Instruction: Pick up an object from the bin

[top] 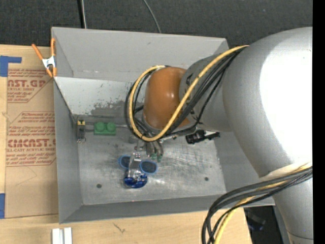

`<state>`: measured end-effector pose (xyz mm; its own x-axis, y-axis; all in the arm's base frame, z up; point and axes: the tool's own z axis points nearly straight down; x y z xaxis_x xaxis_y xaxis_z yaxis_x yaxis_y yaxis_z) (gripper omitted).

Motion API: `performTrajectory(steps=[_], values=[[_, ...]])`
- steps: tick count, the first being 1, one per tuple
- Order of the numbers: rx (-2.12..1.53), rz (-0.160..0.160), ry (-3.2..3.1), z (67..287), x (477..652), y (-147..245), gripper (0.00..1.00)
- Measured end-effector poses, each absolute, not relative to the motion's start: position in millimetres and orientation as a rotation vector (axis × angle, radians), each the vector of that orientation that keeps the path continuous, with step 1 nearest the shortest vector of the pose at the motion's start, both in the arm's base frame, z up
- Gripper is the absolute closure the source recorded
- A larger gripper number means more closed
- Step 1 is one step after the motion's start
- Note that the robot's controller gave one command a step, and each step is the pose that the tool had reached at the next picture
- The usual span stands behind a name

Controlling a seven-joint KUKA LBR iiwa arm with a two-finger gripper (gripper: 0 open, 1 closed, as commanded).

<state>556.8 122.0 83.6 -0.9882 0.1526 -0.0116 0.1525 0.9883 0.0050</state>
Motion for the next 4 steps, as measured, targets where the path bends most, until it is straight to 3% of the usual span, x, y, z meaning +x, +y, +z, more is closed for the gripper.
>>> performTrajectory(steps=[1,2,3,4], values=[[0.237,0.007,3.127,82.4,554.9,123.4,1.00],[0.236,0.006,3.130,91.7,555.6,125.1,1.00],[0.235,0.005,3.126,149.8,557.1,126.1,1.00],[0.235,0.004,3.129,166.2,557.7,126.8,1.00]])
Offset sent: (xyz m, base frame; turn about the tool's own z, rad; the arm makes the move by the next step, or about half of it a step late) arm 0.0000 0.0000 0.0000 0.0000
